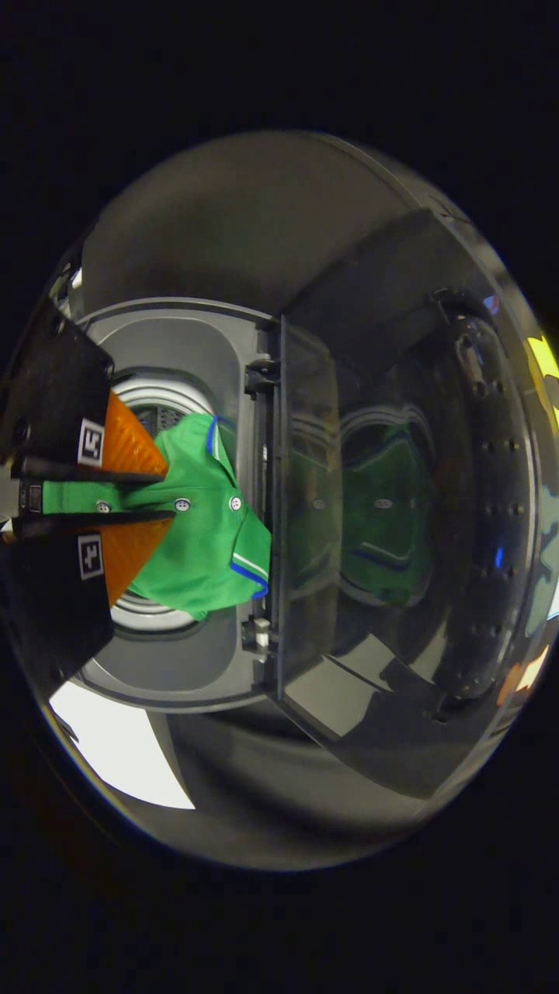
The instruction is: Put the clothes into the washing machine and then close the washing machine lid.
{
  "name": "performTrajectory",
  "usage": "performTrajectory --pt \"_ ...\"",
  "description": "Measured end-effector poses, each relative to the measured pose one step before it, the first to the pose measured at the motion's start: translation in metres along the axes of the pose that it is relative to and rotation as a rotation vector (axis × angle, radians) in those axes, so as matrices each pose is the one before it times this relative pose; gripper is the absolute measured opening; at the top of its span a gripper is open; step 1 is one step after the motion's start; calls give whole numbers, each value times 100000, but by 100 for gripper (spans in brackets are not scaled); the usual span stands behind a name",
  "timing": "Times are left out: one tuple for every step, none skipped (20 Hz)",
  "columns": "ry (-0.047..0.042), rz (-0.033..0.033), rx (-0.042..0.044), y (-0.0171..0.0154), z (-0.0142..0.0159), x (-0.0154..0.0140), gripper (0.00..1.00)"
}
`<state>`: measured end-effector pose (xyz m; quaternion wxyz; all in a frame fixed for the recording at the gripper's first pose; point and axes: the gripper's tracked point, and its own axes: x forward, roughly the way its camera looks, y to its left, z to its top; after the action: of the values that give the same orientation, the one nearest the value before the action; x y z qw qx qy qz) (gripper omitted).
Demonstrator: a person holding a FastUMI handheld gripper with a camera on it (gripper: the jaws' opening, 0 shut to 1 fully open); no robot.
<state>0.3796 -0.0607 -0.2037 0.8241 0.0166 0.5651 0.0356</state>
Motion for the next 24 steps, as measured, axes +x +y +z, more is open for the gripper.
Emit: performTrajectory --pt "-148 -581 -1187 -299 269 -57 45" --pt "-909 -1125 -1133 -380 -266 745 71" --pt "-375 196 -315 55 -168 -893 97" --pt "-1523 190 313 -23 196 -193 97" --pt "-2489 593 658 -106 412 -519 97" --pt "-2774 57 289 -107 481 -434 97" --pt "-2724 -9 28 -258 377 -572 97" --pt "-1912 -407 -46 -396 329 -471 97" --pt "-1456 105 311 -326 178 -604 97" --pt "-1031 367 496 -188 216 -523 97" --pt "-894 62 513 -404 63 -552 97" --pt "-1485 222 592 -377 355 -630 97" --pt "-1983 316 651 -327 489 -543 97" --pt "-1989 337 830 -289 614 -638 97" --pt "-1988 443 1005 -379 626 -886 97" --pt "-2301 232 1095 -212 934 -698 97" --pt "-1962 312 938 -151 837 -696 97" --pt "-1815 167 656 -182 927 -620 97" --pt "-1935 23 483 -179 781 -617 97" --pt "-1703 114 357 -180 878 -618 97" --pt "-1503 89 409 -151 684 -581 97" --pt "-1158 -107 536 -106 740 -505 97" --pt "-814 185 541 -110 486 -362 97" --pt "-1086 -35 632 23 680 -354 97"
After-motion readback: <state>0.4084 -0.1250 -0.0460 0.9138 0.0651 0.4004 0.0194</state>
